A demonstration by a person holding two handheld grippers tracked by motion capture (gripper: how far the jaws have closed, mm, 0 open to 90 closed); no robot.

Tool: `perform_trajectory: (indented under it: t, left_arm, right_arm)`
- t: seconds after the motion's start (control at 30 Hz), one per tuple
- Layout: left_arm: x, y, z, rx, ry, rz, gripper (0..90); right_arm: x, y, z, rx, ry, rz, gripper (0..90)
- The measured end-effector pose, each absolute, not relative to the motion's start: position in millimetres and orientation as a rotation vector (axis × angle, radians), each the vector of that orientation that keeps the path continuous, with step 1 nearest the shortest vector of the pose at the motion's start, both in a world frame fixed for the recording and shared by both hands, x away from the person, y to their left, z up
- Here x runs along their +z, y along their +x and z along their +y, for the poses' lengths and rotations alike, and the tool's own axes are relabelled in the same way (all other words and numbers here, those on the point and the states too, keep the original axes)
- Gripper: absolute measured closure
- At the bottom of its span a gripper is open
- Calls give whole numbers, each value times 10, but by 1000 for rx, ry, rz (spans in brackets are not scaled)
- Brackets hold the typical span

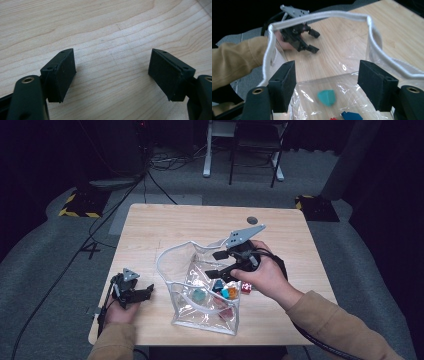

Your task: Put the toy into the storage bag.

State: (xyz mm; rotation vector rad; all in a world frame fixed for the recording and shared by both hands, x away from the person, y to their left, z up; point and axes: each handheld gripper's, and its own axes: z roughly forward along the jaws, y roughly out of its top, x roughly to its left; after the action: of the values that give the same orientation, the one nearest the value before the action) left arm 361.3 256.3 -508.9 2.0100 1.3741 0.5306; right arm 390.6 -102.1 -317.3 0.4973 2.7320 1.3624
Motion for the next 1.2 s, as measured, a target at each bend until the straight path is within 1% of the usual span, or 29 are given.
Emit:
perform_trajectory:
  t: [0.23,0.43,0.87,1.2]
  left_arm:
    - [-5089,3613,2563,531,2009,1375,223]
    - [-5089,3613,2563,531,2010,1374,223]
    - [-5090,3613,2564,533,2010,1374,223]
    - [-5090,3612,2563,530,2009,1375,223]
  right_arm:
    - [-2992,3851,-1218,1413,497,2667,325]
    - [-2932,3827,-1438,1416,524,2629,325]
    - [-2886,3866,-1981,1404,623,2534,325]
    - [-2985,3945,-2373,1376,727,2471,325]
